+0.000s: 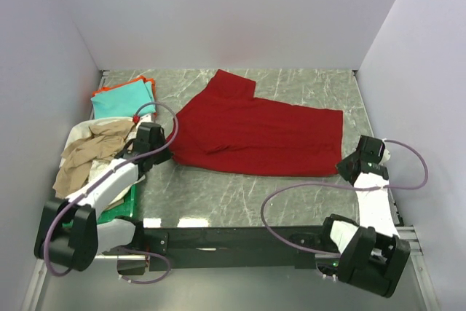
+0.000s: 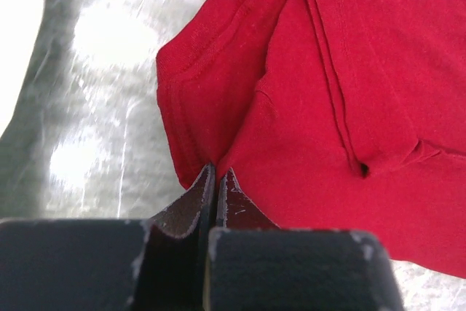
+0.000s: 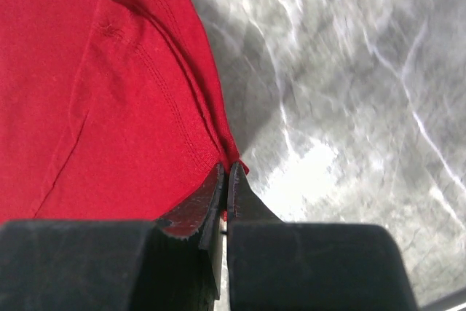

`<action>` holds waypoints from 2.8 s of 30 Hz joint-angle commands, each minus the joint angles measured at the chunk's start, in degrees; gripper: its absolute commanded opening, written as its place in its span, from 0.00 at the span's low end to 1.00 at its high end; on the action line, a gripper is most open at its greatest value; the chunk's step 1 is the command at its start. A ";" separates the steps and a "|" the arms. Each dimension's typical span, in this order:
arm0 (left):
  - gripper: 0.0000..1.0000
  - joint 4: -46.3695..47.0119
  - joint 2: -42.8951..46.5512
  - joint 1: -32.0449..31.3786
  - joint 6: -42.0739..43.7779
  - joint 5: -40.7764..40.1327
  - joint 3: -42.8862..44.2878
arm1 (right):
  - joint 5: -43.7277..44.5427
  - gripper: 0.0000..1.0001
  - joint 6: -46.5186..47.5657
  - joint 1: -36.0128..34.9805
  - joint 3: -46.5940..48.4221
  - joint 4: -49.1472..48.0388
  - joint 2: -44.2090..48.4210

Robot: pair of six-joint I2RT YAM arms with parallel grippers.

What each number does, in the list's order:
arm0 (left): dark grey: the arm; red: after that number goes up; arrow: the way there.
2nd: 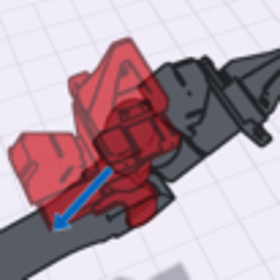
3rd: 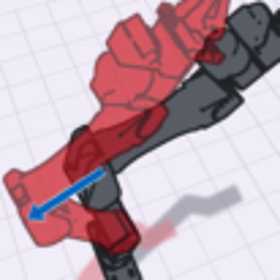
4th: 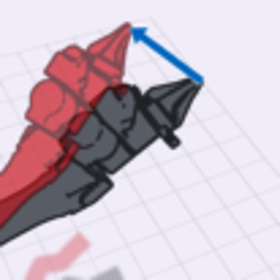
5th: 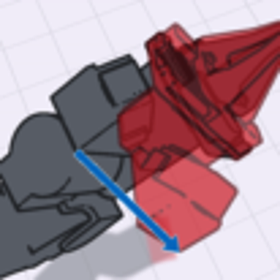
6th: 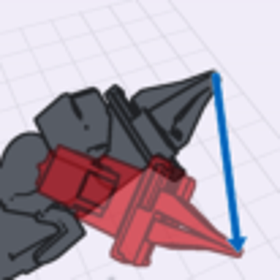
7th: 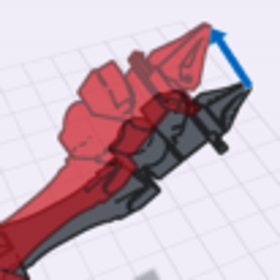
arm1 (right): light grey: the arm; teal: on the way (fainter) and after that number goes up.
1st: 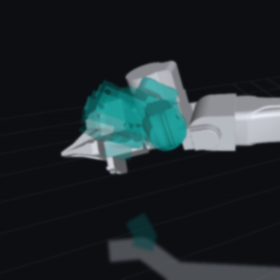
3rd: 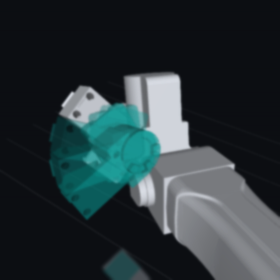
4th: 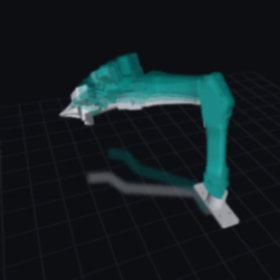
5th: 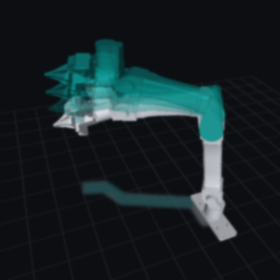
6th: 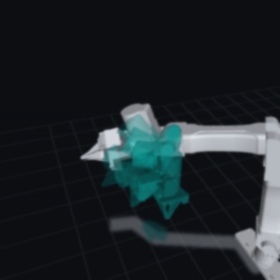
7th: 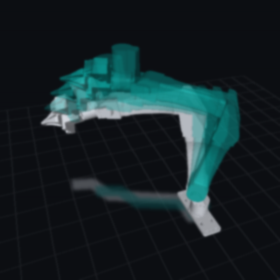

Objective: Fold and stack the t-shirts
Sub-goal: Fold the tshirt

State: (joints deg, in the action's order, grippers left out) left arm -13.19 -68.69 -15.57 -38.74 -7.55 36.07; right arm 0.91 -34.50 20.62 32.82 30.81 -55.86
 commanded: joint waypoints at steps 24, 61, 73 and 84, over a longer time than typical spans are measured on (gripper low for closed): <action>0.56 -1.23 16.04 -7.09 -4.94 -7.83 -5.67 | 1.81 0.49 2.68 -1.20 3.39 -4.52 1.80; 0.38 9.06 -17.62 -18.00 -5.73 0.70 8.22 | -7.32 0.49 6.20 -1.20 4.71 -14.99 -3.38; 0.33 8.89 -20.35 -19.32 -6.08 0.70 9.54 | -8.90 0.49 6.55 -1.20 4.54 -15.34 -3.91; 0.00 8.01 -22.28 -19.85 -5.73 -0.45 11.56 | -9.96 0.48 6.64 -1.20 4.36 -15.69 -4.52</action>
State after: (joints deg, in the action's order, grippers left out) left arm -5.91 -90.21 -34.98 -44.69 -7.40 44.82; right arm -8.49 -28.80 19.64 34.87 17.15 -60.18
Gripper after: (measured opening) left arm 0.014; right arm 0.487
